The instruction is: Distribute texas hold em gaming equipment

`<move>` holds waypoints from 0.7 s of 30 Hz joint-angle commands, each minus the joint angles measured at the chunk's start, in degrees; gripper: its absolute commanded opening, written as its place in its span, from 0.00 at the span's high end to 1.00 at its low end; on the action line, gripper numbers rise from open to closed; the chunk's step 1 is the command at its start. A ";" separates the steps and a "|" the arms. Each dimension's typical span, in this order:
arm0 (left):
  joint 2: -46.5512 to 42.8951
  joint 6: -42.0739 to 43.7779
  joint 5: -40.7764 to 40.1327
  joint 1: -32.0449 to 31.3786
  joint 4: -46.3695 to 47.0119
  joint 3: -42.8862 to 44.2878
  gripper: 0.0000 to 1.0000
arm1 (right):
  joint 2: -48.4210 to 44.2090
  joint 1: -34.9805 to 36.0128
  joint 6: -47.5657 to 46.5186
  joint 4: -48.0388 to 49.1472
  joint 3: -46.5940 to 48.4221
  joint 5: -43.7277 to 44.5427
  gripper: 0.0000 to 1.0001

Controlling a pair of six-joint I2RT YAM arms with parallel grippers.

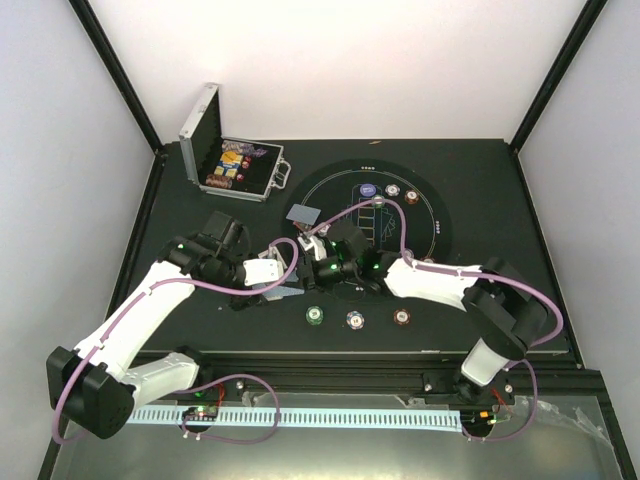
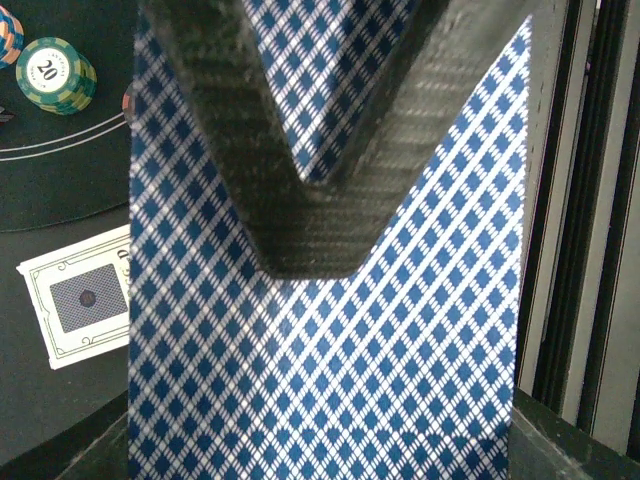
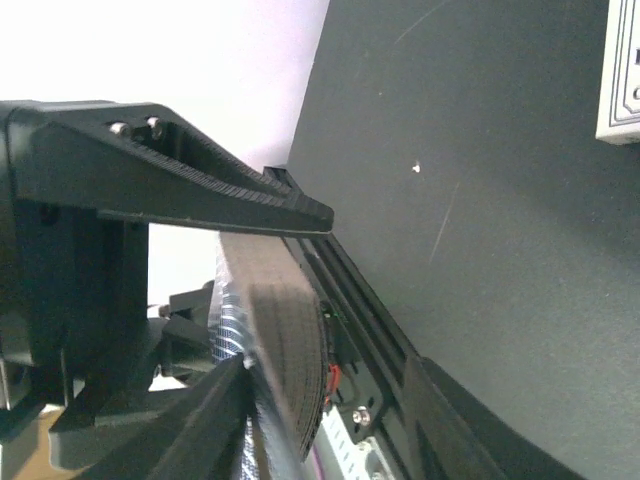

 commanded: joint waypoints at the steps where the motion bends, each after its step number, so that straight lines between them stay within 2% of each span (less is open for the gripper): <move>1: -0.58 -0.24 1.23 0.24 0.37 2.56 0.98 | -2.29 -0.51 -3.56 -8.13 0.87 2.80 0.60; 6: -0.49 -0.18 1.17 0.24 0.33 2.51 0.98 | -4.13 -1.26 -5.28 -12.13 1.64 3.69 0.80; 13: -0.23 -0.05 0.87 0.24 0.42 2.54 0.98 | -7.17 -3.46 -7.83 -18.15 3.50 3.72 0.86; 21: -0.31 -0.01 0.89 0.33 0.55 2.45 0.99 | -8.52 -5.82 -10.35 -21.50 3.59 1.60 0.86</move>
